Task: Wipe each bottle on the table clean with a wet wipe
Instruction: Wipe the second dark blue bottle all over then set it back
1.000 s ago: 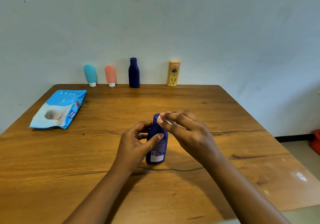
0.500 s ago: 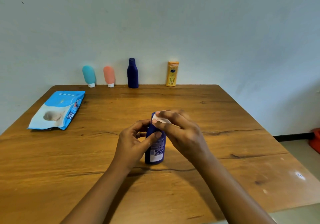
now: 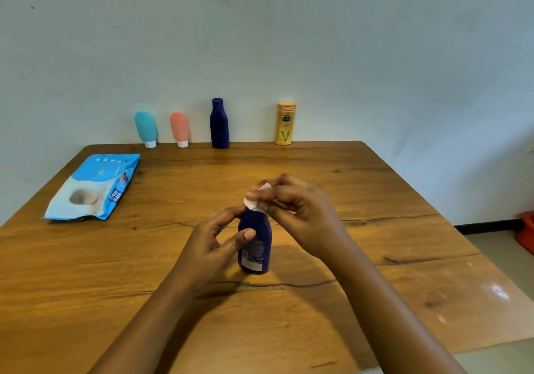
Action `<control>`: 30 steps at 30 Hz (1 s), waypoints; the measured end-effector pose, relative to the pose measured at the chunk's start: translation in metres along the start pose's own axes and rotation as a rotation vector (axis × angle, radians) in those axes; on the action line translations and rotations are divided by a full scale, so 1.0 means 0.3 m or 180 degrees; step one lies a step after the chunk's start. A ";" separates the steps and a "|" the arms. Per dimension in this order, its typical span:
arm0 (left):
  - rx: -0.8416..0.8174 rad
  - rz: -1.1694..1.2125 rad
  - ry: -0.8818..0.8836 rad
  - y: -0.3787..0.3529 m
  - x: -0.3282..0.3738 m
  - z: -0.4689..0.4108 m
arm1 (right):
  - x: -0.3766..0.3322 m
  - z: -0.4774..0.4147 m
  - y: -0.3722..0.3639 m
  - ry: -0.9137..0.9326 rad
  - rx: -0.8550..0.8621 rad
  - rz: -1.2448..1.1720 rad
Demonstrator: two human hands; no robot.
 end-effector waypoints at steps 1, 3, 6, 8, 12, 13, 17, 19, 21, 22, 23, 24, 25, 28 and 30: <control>0.0105 -0.0075 0.0009 0.005 0.013 0.003 | -0.011 -0.001 0.002 0.0000 0.0031 0.0053; 0.0566 -0.0243 -0.0083 0.020 0.056 0.004 | -0.032 0.001 -0.009 -0.0018 0.0029 0.0150; 0.1022 -0.0386 -0.0343 0.029 0.112 0.008 | -0.044 0.010 -0.017 -0.0085 0.0009 0.0127; 0.1029 -0.0454 -0.0441 0.033 0.122 0.013 | -0.024 0.018 -0.004 -0.0301 0.0029 -0.0249; 0.1044 -0.0324 -0.0476 0.059 0.115 0.033 | 0.046 0.020 0.035 -0.0825 0.0515 -0.0274; 0.1032 -0.0288 -0.0435 0.064 0.109 0.036 | 0.056 0.019 0.048 -0.0920 0.0661 -0.0419; 0.1024 -0.0166 -0.0403 0.081 0.099 0.044 | 0.007 0.014 0.009 -0.0893 0.0455 -0.0942; 0.1021 -0.0074 -0.0430 0.094 0.101 0.047 | -0.026 0.024 -0.058 -0.0781 0.0123 -0.0847; 0.0999 -0.0034 -0.0451 0.104 0.098 0.050 | -0.031 0.032 -0.082 -0.0726 -0.0016 -0.0772; 0.1018 0.0014 -0.0449 0.111 0.093 0.055 | -0.019 0.030 -0.076 -0.0776 -0.0078 -0.0871; 0.1049 0.0075 -0.0421 0.118 0.085 0.058 | -0.002 0.024 -0.067 -0.0886 -0.0130 -0.1033; 0.1067 0.0096 -0.0382 0.124 0.077 0.061 | 0.013 0.018 -0.060 -0.0976 -0.0106 -0.1143; 0.1067 0.0079 -0.0333 0.128 0.071 0.063 | 0.022 0.010 -0.056 -0.1003 0.0021 -0.1154; 0.1018 0.0060 -0.0306 0.137 0.060 0.064 | 0.003 -0.004 -0.106 -0.0728 0.0330 -0.0749; 0.1025 0.0078 -0.0304 0.142 0.053 0.069 | -0.017 0.020 -0.166 -0.0302 0.0311 -0.0278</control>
Point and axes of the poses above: each hand's wrist, its own z-axis away from the middle knuckle, its own y-axis out of the back of the hand, x = y × z, the point moved 5 cm from there along -z, towards the middle knuckle, and after that the axes turned 12 degrees about -y, right-handed, at the moved point
